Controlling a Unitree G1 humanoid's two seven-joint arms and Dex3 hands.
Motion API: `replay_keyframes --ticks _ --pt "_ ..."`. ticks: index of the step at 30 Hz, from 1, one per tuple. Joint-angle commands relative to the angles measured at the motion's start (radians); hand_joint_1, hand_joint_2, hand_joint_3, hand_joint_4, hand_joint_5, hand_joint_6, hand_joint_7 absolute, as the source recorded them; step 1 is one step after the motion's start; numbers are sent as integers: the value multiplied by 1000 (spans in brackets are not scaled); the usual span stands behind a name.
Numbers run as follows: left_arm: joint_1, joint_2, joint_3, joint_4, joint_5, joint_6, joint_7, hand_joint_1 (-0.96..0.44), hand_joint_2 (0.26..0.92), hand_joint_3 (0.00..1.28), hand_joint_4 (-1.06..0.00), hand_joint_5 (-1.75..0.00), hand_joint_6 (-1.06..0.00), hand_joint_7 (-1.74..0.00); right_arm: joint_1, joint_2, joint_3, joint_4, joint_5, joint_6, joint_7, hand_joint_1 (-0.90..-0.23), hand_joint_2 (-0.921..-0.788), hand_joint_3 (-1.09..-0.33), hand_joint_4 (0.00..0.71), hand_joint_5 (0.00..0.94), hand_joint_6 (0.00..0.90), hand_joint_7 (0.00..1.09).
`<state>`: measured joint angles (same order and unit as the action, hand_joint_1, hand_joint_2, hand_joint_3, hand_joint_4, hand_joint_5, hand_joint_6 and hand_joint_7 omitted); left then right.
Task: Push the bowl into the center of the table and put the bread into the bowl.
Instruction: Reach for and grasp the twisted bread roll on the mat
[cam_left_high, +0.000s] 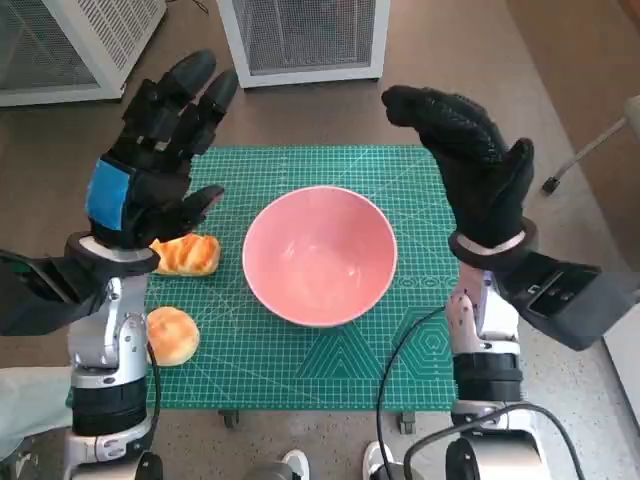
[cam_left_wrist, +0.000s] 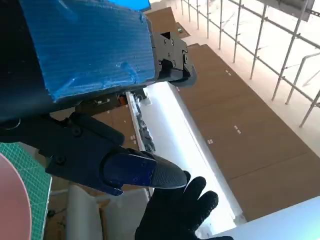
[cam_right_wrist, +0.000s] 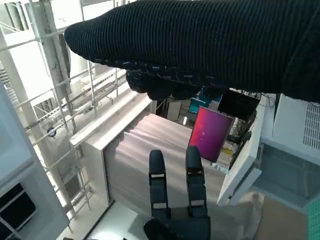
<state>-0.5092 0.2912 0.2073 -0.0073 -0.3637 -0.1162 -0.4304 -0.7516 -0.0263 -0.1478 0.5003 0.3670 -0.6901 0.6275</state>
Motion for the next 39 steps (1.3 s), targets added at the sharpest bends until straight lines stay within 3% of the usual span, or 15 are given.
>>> replay_keyframes --ticks 1,4,8,16,22,28,34,39 --pt "8 53 13 -17 46 -21 -1 -570 921 180 -260 -11 -203 -378 37 -10 8 -24 -3 11 -9 -651 -921 -622 218 5 333 23" --pt "19 133 19 -37 128 -26 -3 -554 921 180 -261 -10 -200 -374 45 -13 10 -39 -7 11 -14 -650 -921 -622 219 6 333 23" --pt "40 313 22 -106 246 56 -59 -538 921 156 -258 -7 -173 -358 54 -19 11 -54 -10 5 -19 -646 -921 -624 219 5 331 23" --pt "45 604 -20 -260 360 426 -210 -405 856 14 -167 -1 -135 -242 72 -29 16 -85 -20 -8 -33 -635 -921 -627 219 4 323 20" --pt "43 667 -59 -273 377 544 -257 -232 797 3 -136 0 -144 -147 82 -37 17 -98 -30 -20 -36 -626 -921 -633 218 3 312 15" --pt "26 723 -189 -294 527 665 -251 -84 744 2 -128 0 -171 -86 83 -44 25 -100 -42 -34 -45 -621 -921 -647 211 0 297 8" --pt "-32 732 -333 -247 652 774 -285 107 756 13 -100 0 -168 -48 80 -51 32 -89 -43 -39 -48 -622 -921 -654 209 0 291 5" --pt "-83 719 -440 -173 749 802 -313 144 764 19 -84 0 -171 -33 84 -55 35 -90 -46 -36 -50 -623 -921 -656 209 0 291 5"
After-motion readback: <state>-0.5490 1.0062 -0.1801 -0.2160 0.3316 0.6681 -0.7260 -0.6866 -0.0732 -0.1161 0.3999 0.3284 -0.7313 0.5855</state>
